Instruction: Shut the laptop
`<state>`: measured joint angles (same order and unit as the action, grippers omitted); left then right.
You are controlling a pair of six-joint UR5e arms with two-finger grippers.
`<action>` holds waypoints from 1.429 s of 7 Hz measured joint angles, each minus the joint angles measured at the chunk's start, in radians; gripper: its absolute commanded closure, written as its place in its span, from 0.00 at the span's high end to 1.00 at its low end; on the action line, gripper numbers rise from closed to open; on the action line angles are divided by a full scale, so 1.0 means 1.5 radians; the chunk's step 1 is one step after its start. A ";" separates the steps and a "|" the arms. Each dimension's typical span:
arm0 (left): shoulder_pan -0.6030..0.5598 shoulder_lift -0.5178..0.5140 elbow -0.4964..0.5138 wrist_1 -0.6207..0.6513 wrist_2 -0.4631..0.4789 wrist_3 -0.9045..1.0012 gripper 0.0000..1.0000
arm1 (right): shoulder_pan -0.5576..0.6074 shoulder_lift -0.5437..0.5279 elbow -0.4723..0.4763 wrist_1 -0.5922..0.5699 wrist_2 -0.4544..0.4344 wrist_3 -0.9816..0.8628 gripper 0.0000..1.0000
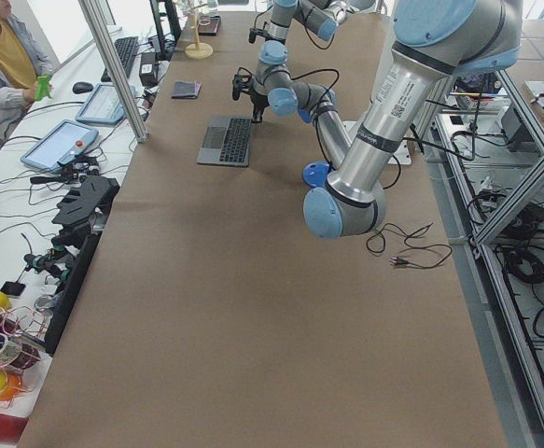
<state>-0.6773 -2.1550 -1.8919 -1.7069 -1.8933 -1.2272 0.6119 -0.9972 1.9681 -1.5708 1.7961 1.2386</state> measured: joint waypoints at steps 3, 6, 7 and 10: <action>-0.032 -0.037 0.097 -0.058 0.010 -0.001 0.00 | 0.036 0.046 -0.077 0.000 0.003 -0.014 0.00; -0.048 -0.080 0.230 -0.132 0.012 -0.014 0.00 | 0.064 0.107 -0.215 0.042 0.010 -0.043 0.00; -0.050 -0.099 0.281 -0.159 0.014 -0.021 0.00 | 0.078 0.120 -0.286 0.099 0.029 -0.050 0.00; -0.050 -0.150 0.418 -0.220 0.049 -0.031 0.00 | 0.102 0.170 -0.437 0.170 0.083 -0.066 0.00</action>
<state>-0.7524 -2.3798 -1.2652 -2.0374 -1.8190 -1.2736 0.7643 -0.7419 1.3126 -1.3153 1.9213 1.1395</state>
